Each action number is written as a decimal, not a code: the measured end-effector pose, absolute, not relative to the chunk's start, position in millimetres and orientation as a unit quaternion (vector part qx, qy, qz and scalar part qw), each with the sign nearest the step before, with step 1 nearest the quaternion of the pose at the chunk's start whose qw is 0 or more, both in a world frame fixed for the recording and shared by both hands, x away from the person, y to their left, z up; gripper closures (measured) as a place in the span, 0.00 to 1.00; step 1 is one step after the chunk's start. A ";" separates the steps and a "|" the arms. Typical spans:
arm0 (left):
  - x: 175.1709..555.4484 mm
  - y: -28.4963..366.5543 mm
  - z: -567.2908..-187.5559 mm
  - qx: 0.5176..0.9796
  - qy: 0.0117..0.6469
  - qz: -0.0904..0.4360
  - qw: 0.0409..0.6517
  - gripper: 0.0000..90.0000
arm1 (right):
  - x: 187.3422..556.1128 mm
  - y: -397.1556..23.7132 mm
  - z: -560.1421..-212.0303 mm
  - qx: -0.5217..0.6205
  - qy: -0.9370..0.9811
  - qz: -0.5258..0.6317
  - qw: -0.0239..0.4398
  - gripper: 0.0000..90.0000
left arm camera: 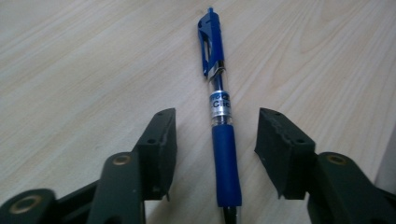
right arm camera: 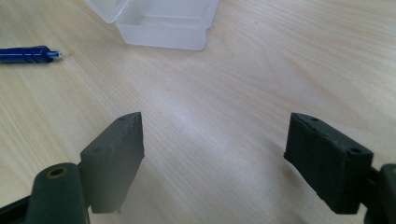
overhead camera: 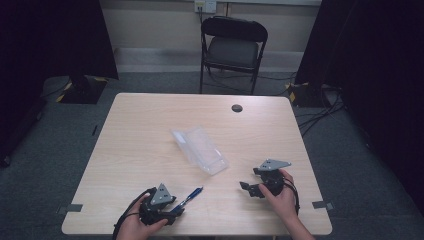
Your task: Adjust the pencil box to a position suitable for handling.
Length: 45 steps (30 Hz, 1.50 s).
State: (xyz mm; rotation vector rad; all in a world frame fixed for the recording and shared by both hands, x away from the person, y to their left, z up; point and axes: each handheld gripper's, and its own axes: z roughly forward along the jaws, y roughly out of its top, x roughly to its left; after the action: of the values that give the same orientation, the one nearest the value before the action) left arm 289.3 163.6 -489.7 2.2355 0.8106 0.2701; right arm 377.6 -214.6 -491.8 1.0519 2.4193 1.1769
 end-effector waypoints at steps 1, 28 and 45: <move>289.6 163.8 -489.5 0.873 0.308 0.110 0.362 0.57 | 378.4 -214.6 -491.9 0.360 0.831 0.404 0.126 0.21; 302.0 140.3 -477.3 0.884 0.277 0.112 0.361 0.89 | 368.7 -216.7 -487.9 0.362 0.827 0.415 0.115 0.22; 326.3 59.8 -483.7 0.890 0.228 0.079 0.386 0.89 | 360.4 -244.5 -483.5 0.388 0.807 0.428 0.122 0.22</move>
State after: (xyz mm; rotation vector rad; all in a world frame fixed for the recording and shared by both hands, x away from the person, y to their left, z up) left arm 326.3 59.8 -483.7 2.2670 0.5807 0.2019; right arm 360.4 -244.5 -483.5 1.1338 2.3554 1.2508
